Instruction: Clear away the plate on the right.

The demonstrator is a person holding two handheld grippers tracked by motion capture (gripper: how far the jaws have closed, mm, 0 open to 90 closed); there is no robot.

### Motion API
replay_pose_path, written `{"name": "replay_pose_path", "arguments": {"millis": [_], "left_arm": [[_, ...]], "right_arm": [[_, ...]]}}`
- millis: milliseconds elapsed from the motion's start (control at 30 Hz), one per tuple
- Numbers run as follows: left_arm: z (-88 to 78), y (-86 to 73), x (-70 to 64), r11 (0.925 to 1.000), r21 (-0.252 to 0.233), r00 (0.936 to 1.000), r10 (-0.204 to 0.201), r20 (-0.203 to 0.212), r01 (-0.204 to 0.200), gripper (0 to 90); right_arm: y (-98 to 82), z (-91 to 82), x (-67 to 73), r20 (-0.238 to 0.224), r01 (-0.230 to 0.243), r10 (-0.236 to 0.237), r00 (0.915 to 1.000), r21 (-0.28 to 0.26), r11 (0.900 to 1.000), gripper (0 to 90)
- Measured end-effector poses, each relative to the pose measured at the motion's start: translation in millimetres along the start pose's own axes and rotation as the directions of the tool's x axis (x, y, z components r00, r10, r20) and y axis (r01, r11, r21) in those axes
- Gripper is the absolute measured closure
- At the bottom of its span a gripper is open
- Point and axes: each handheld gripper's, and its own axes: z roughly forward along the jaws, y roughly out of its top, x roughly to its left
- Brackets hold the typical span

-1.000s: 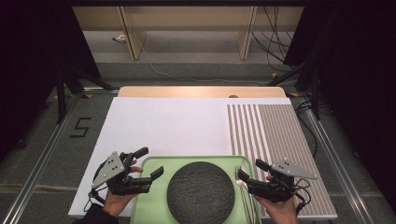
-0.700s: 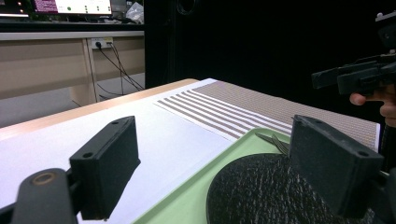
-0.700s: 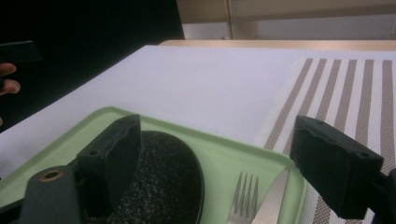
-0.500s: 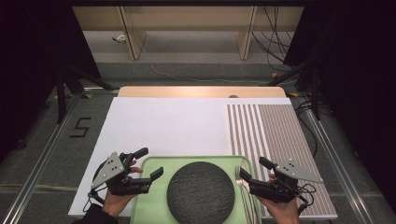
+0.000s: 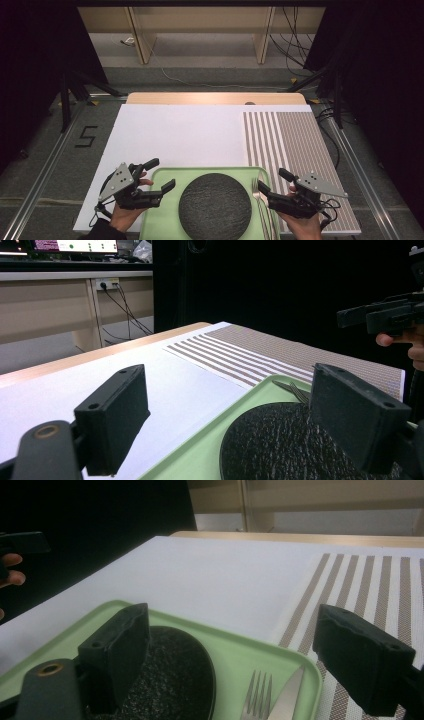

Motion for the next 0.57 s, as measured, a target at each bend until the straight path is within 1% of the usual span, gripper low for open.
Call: {"name": "replay_pose_path", "arguments": {"millis": [567], "left_arm": [[0.6,-0.1,0.1,1.0,0.0,1.0,0.001,-0.002,-0.001,15.4]], "right_arm": [[-0.6,0.8,1.0,-0.003,0.011,-0.011,0.9999,0.007,1.0,16.2]]}}
